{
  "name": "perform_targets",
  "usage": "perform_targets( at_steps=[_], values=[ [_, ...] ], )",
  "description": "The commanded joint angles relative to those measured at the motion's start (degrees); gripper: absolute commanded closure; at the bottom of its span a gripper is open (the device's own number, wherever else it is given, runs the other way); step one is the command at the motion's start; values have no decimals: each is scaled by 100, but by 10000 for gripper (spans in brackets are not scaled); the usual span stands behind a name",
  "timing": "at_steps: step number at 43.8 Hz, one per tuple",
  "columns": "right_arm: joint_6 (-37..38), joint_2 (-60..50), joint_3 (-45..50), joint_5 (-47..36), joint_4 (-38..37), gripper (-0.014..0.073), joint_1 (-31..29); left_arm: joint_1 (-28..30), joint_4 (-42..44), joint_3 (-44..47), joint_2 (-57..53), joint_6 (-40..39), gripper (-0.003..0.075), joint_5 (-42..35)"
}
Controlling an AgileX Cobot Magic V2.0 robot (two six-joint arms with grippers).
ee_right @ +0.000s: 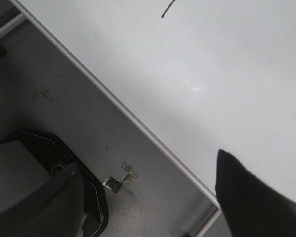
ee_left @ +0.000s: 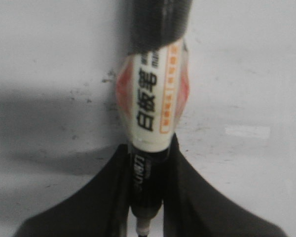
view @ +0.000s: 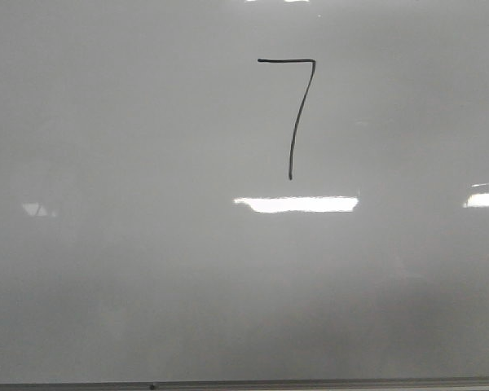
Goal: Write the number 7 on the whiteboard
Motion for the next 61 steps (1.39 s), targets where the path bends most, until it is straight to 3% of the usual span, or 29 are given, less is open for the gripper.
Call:
perform_targets(
  at_steps=[1, 6, 11, 19, 30, 35, 48, 50, 57, 61],
  values=[
    [-1, -55, -131, -246, 66, 21, -32, 4, -77, -144, -74, -66, 554, -407],
    [5, -55, -131, -246, 137, 21, -32, 4, -77, -144, -74, -66, 408, -492],
    [48, -55, -131, -252, 137, 21, -32, 4, -52, -154, -74, -55, 330, -504],
    [492, -259, -136, -298, -10, 21, -32, 4, -38, -154, -556, -45, 324, -231],
    [2489, -876, -126, -337, -864, 21, -32, -68, -38, -275, -1995, -45, 324, 781],
    [2649, -1170, -126, -376, -902, 21, -32, -442, -38, -326, -2678, 156, 324, 1332],
    [2633, -1701, 338, -544, -920, 21, -32, -2581, 155, -303, -3646, 409, 324, 2566],
    [2633, -1754, 435, -557, -920, 21, -32, -2792, 344, -303, -3725, 187, 324, 2784],
    [2633, -1901, 770, -663, -920, 21, -32, -2990, 1798, -250, -4148, -1782, 324, 3405],
    [2628, -1903, 880, -712, -920, 21, -32, -2990, 2030, -198, -4339, -2136, 324, 3379]
  ],
)
